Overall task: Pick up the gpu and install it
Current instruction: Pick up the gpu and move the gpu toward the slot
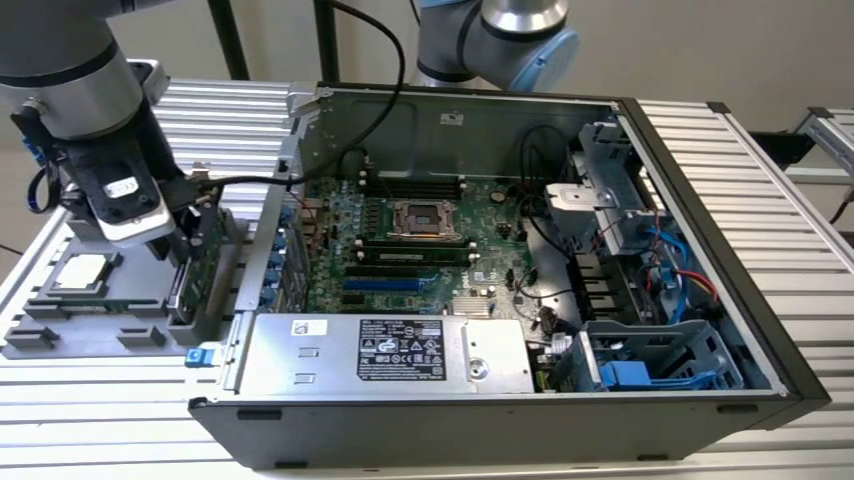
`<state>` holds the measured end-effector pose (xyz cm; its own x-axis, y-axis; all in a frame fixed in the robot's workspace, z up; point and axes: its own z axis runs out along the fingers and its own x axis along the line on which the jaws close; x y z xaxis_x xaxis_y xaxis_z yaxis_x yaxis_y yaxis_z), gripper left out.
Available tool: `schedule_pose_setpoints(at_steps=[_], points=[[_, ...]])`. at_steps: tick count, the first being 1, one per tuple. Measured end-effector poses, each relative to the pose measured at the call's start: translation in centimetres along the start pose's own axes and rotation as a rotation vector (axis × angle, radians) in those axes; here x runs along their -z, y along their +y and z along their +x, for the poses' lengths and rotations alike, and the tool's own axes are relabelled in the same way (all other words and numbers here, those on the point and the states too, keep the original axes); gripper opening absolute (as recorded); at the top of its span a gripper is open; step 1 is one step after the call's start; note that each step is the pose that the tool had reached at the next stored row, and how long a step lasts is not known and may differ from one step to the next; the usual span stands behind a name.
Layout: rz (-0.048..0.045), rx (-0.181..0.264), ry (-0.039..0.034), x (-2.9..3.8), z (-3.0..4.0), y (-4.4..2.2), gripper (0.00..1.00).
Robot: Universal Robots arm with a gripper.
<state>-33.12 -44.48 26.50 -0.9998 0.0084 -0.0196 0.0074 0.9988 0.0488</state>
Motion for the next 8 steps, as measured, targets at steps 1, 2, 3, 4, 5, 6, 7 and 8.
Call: schedule_pose_setpoints(at_steps=[1,2,3,4,5,6,7,8], points=[[0.0000,-0.001,-0.0001,-0.09,-0.01,0.05,1.00],[0.0000,-0.003,-0.0002,-0.17,-0.02,0.09,1.00],[0.0000,-0.004,-0.0003,-0.27,-0.02,0.14,1.00],[0.0000,-0.005,-0.0004,-0.37,-0.01,0.18,1.00],[0.0000,-0.006,-0.0004,-0.48,-0.02,0.20,1.00],[0.0001,-0.006,-0.0003,-0.60,-0.02,0.21,1.00],[0.0004,-0.006,-0.0003,-0.72,-0.01,0.22,1.00],[0.0006,-0.006,-0.0003,-0.87,-0.01,0.23,1.00]])
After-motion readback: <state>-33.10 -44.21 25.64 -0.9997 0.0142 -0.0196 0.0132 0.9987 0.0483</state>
